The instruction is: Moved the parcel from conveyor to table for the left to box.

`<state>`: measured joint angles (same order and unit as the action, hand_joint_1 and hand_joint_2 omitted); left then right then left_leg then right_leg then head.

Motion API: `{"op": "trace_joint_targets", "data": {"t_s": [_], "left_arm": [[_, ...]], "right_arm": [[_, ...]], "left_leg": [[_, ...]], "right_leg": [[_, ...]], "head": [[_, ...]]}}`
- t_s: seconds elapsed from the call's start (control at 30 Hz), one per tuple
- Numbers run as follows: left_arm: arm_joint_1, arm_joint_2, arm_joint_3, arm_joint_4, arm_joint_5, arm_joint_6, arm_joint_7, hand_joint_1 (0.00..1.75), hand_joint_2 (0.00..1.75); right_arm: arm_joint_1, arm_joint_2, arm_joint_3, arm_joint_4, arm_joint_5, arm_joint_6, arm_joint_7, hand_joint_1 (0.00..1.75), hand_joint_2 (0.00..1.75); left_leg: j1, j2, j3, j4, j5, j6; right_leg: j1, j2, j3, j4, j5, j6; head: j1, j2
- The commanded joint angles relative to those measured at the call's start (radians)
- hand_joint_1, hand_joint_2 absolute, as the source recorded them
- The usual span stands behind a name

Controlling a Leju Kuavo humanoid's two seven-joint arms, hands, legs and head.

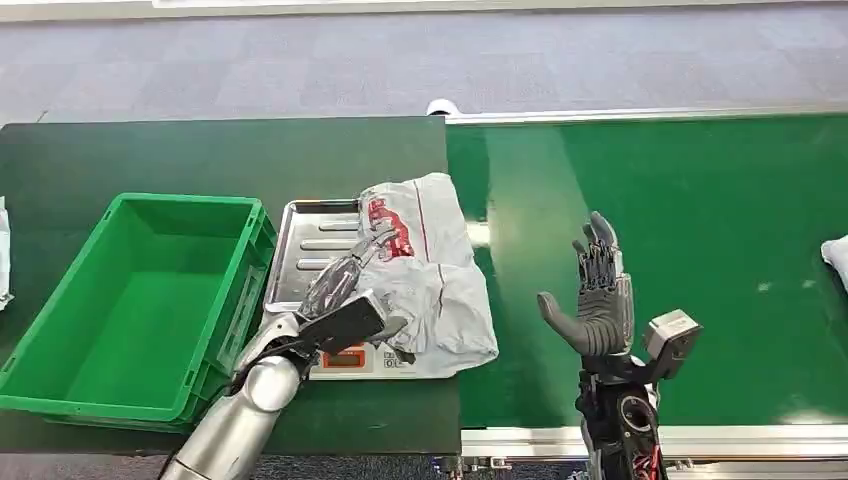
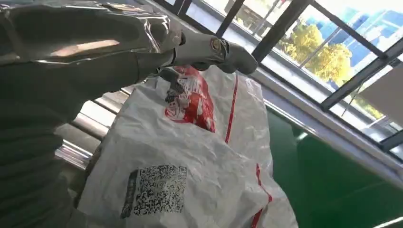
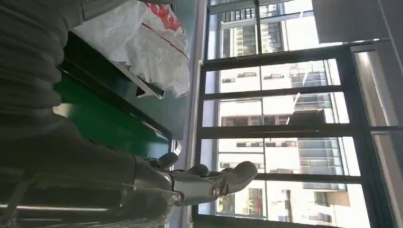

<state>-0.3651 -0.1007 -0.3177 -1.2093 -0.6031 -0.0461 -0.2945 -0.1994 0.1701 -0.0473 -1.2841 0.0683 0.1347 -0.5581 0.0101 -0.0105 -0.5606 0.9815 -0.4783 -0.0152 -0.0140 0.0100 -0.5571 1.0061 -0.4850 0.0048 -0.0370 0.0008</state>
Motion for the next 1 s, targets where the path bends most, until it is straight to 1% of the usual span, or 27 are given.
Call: {"op": "trace_joint_targets", "data": {"t_s": [0.03,0.07,0.1,0.13,0.17,0.23,0.27,0.37,0.63,0.73,0.77,0.83,0.9,0.93,1.0], "left_arm": [[-0.036,0.018,-0.046,0.124,0.001,-0.068,-0.003,0.19,1.75],[-0.029,0.015,-0.037,0.116,0.017,-0.071,-0.017,0.99,1.75],[-0.029,0.015,-0.037,0.116,0.017,-0.071,-0.017,0.99,1.75],[-0.027,0.014,-0.036,0.11,0.02,-0.071,-0.02,1.54,1.75],[-0.026,0.014,-0.034,0.105,0.022,-0.07,-0.022,1.62,1.75],[-0.028,0.009,-0.026,0.097,0.03,-0.068,-0.025,1.73,1.75],[-0.03,0.008,-0.025,0.096,0.031,-0.068,-0.025,1.75,1.75],[-0.032,0.008,-0.025,0.095,0.032,-0.067,-0.026,1.73,1.75],[-0.014,-0.005,0.009,0.052,0.06,-0.032,-0.032,1.75,1.75],[-0.002,-0.01,0.026,0.02,0.083,-0.011,-0.056,1.75,1.75],[0.007,-0.015,0.041,-0.008,0.111,0.01,-0.085,1.75,1.75],[0.012,-0.017,0.048,-0.021,0.125,0.022,-0.098,1.75,1.75],[0.026,-0.026,0.075,-0.064,0.175,0.057,-0.148,1.75,1.75],[0.027,-0.022,0.073,-0.073,0.176,0.057,-0.147,1.75,1.75],[0.043,-0.036,0.108,-0.125,0.255,0.101,-0.227,1.75,1.75]], "right_arm": [[-0.023,0.005,-0.04,0.077,-0.006,0.003,0.002,0.0,1.75],[-0.018,0.008,-0.043,0.072,-0.006,0.002,0.002,0.0,1.75],[-0.018,0.008,-0.043,0.072,-0.006,0.002,0.002,0.0,1.75],[-0.013,0.009,-0.045,0.067,-0.006,0.001,0.002,0.0,1.75],[-0.01,0.012,-0.05,0.059,-0.012,0.002,0.0,0.0,1.75],[-0.007,0.015,-0.056,0.049,-0.015,0.003,0.0,0.0,1.75],[-0.008,0.014,-0.058,0.047,-0.015,0.003,0.0,0.0,1.75],[-0.01,0.014,-0.062,0.044,-0.018,0.003,0.002,0.0,1.75],[-0.008,0.018,-0.073,0.041,-0.021,0.002,0.006,0.0,1.75],[-0.008,0.02,-0.077,0.04,-0.023,0.003,0.007,0.0,1.75],[-0.008,0.021,-0.08,0.04,-0.026,0.005,0.008,0.0,1.75],[-0.007,0.021,-0.082,0.039,-0.026,0.005,0.008,0.0,1.75],[-0.007,0.022,-0.083,0.038,-0.03,0.008,0.008,0.0,1.75],[-0.008,0.022,-0.083,0.038,-0.03,0.008,0.008,0.0,1.75],[-0.012,0.022,-0.081,0.043,-0.032,0.009,0.008,0.0,1.75]], "left_leg": [[0.001,0.0,0.001,-0.001,0.001,0.0],[0.001,0.001,0.001,-0.001,0.001,0.0],[0.0,0.0,0.001,-0.001,0.001,0.0],[0.001,0.0,0.001,-0.001,0.001,0.0],[0.001,0.0,0.001,-0.001,0.001,0.0],[0.001,0.0,0.001,-0.001,0.001,0.001],[0.001,0.0,0.001,-0.001,0.0,0.001],[0.001,0.0,0.001,0.0,0.0,0.0],[0.001,0.0,0.0,0.0,0.0,0.0],[0.001,0.001,0.0,0.0,0.0,0.0],[0.0,0.001,0.0,0.0,0.0,0.0],[0.0,0.001,0.0,0.0,0.0,0.0],[0.001,0.002,0.0,0.0,0.0,0.001],[0.0,0.001,0.0,0.0,0.0,0.0],[0.001,0.002,0.0,0.0,0.0,0.001]], "right_leg": [[0.001,-0.001,0.002,-0.002,0.001,-0.001],[0.001,-0.001,0.001,-0.001,0.001,-0.001],[0.0,-0.001,0.001,-0.001,0.0,0.0],[0.001,-0.002,0.002,-0.002,0.001,-0.001],[0.001,-0.002,0.001,-0.001,0.001,-0.001],[0.001,-0.002,0.001,-0.002,0.001,-0.001],[0.001,-0.001,0.001,-0.002,0.001,0.0],[0.001,-0.002,0.001,-0.001,0.0,-0.001],[0.001,-0.001,0.001,-0.001,0.001,-0.001],[0.001,-0.001,0.0,-0.001,0.001,-0.001],[0.001,0.0,0.0,-0.001,0.001,0.0],[0.001,-0.001,0.0,0.0,0.0,0.0],[0.001,0.0,0.001,-0.001,0.001,-0.001],[0.001,0.0,0.0,0.0,0.0,0.0],[0.002,0.0,0.001,-0.002,0.001,-0.001]], "head": [[0.0,0.0],[0.0,0.0],[0.0,0.0],[0.0,0.0],[0.0,0.0],[0.0,0.0],[0.0,0.0],[0.0,0.0],[0.0,0.0],[0.0,0.0],[0.0,0.0],[0.0,0.0],[0.0,0.0],[0.0,0.0],[0.0,0.0]]}}
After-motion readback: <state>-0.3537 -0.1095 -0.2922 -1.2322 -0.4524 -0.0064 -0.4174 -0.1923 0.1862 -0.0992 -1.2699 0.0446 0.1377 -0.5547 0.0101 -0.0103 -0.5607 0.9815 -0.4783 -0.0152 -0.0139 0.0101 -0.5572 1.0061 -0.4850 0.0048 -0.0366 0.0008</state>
